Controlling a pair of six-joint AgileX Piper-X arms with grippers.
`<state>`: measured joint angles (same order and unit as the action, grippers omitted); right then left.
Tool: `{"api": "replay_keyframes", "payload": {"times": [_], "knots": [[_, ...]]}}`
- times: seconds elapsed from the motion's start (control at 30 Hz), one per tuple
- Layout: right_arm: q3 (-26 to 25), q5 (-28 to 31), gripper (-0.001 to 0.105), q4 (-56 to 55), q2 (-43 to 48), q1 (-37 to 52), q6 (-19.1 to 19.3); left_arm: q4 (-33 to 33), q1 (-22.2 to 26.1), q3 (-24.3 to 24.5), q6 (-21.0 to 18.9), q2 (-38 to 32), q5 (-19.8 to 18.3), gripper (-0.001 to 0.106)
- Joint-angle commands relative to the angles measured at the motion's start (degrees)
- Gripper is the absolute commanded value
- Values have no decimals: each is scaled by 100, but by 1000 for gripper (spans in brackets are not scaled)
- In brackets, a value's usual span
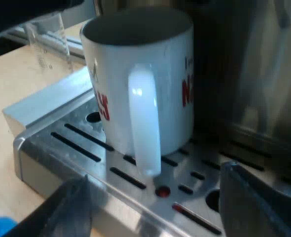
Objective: Remove mug from coffee machine
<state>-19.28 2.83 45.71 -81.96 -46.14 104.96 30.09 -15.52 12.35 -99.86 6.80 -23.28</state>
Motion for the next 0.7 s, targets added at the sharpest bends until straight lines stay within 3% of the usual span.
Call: {"api": "replay_keyframes", "payload": {"times": [0.03, 0.47, 0.6, 0.7], "knots": [[-231, -47, 58, 77, -232, -22, 26, -45, -18, 0, -24, 1, -12, 87], [-1072, 1, 58, 77, -1264, -154, 26, -45, -18, 0, -24, 1, -12, 87], [-1363, 168, 58, 77, -1561, -154, -320, -45, -18, 0, -24, 1, -12, 87], [-1554, 168, 58, 77, -1727, -154, -332, -45, -18, 0, -24, 1, -12, 87]]}}
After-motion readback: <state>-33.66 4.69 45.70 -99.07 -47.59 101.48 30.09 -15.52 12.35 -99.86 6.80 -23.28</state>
